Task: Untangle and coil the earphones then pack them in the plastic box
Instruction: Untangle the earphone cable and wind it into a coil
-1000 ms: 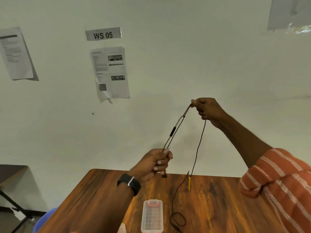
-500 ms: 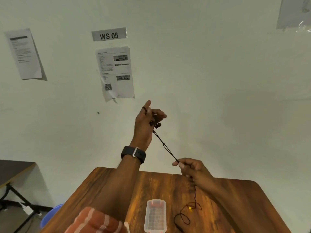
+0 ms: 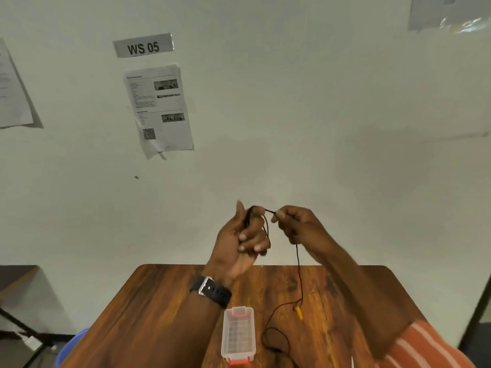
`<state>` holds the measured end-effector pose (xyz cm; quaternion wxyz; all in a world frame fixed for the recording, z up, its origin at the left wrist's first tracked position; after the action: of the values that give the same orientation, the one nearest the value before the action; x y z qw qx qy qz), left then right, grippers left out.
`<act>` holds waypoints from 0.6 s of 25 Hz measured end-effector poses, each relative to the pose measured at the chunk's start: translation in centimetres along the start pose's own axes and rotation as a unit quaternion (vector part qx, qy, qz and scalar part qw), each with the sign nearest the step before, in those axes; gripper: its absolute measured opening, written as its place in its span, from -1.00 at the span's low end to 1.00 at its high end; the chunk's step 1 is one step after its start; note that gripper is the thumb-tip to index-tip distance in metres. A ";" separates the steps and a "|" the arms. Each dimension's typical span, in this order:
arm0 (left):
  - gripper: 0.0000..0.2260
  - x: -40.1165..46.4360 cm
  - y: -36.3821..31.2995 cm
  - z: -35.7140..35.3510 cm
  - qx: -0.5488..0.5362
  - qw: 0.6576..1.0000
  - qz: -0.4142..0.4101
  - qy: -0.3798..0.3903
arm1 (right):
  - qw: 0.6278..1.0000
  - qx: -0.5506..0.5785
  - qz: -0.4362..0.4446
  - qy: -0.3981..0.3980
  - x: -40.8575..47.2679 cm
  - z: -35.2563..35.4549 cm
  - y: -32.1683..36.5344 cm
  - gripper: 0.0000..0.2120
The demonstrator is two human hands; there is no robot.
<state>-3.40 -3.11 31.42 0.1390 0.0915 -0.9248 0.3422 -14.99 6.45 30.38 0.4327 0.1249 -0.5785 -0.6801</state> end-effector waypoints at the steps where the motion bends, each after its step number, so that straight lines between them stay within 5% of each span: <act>1: -0.62 0.7 -1.3 -0.1 -0.016 0.998 -0.056 -0.028 | 1.000 -0.007 -0.010 0.008 -0.9 -1.4 -1.3 -0.79; 3: -0.70 2.1 -4.6 0.2 0.034 0.982 -0.160 -0.096 | 0.998 -0.021 -0.023 0.058 -3.5 -4.5 -3.5 -0.80; 5: -0.72 3.6 -7.9 1.5 0.225 0.935 -0.222 -0.162 | 0.995 -0.027 -0.023 0.097 -5.7 -6.1 -4.3 -0.79; 7: -0.71 4.1 -9.4 2.8 0.503 0.824 -0.198 -0.170 | 0.995 -0.013 -0.019 0.092 -6.4 -5.2 -3.2 -0.77; 9: -0.67 3.6 -7.7 4.5 0.667 0.735 -0.065 -0.109 | 0.999 0.002 -0.003 0.043 -5.5 -2.3 -0.9 -0.74; 11: -0.59 1.5 -4.1 5.5 0.613 0.785 0.074 -0.048 | 0.999 -0.038 0.030 -0.023 -3.6 1.1 1.5 -0.71; 13: -0.52 -1.1 -0.6 4.4 0.407 0.901 0.150 0.014 | 0.996 -0.056 0.037 -0.059 -1.2 3.5 2.1 -0.71; 15: -0.50 -2.1 1.1 2.3 0.199 0.966 0.150 0.063 | 0.999 -0.010 0.015 -0.051 0.4 3.5 0.8 -0.71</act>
<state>-2.18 -3.68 28.42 0.1227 -0.0445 -0.8307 0.5412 -17.17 8.57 32.23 0.4139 0.0769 -0.5950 -0.6847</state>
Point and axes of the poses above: each hand's wrist, its own x-axis towards the middle knuckle, its own z-axis out of the back of the hand, y = z × x, the point moved 4 cm from there along x, towards the middle knuckle, and after that the axes turned 10 degrees about -x, right-handed, at the moved point
